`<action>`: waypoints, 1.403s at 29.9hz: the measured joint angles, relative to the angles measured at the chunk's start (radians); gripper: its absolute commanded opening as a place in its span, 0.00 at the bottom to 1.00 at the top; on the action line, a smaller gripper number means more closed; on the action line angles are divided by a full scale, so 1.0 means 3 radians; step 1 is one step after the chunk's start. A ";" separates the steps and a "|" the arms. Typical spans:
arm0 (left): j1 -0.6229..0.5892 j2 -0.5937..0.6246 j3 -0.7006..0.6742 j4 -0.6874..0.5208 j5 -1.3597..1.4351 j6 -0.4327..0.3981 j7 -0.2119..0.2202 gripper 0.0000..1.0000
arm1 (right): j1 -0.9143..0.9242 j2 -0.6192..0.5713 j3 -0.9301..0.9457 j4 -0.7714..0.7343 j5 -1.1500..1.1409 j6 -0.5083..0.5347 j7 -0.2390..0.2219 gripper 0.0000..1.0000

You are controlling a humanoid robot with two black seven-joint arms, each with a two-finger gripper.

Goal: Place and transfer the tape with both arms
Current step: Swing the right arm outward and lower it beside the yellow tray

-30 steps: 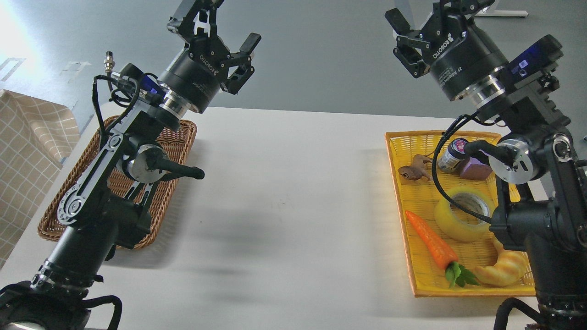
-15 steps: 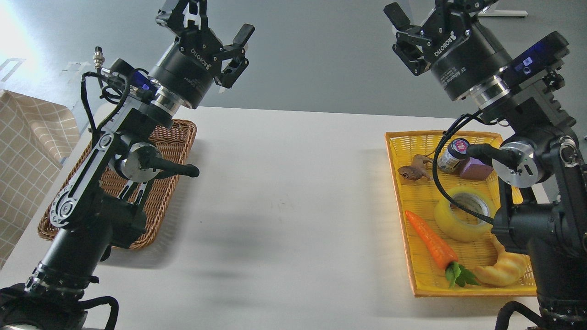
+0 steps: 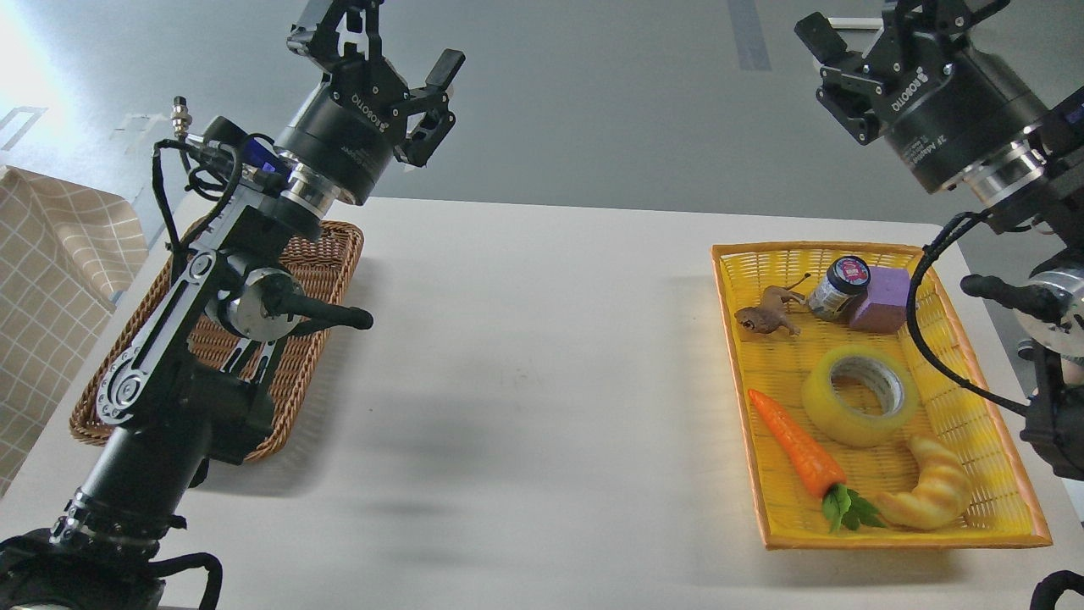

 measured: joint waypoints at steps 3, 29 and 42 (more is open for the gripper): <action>0.0036 -0.0017 0.0002 0.0000 0.0000 0.0000 0.0000 0.98 | -0.0055 -0.0103 0.0003 0.0012 -0.0004 0.0000 0.0000 1.00; 0.0036 -0.0086 0.0023 0.0011 -0.0007 0.0175 0.0010 0.98 | -0.0433 -0.1098 0.0150 0.0239 -0.0366 -0.0001 0.0003 1.00; 0.0032 -0.0084 0.0046 0.0016 -0.0006 0.0178 0.0011 0.98 | -0.0860 -0.1111 0.1190 0.0318 -0.0349 0.0521 0.0293 1.00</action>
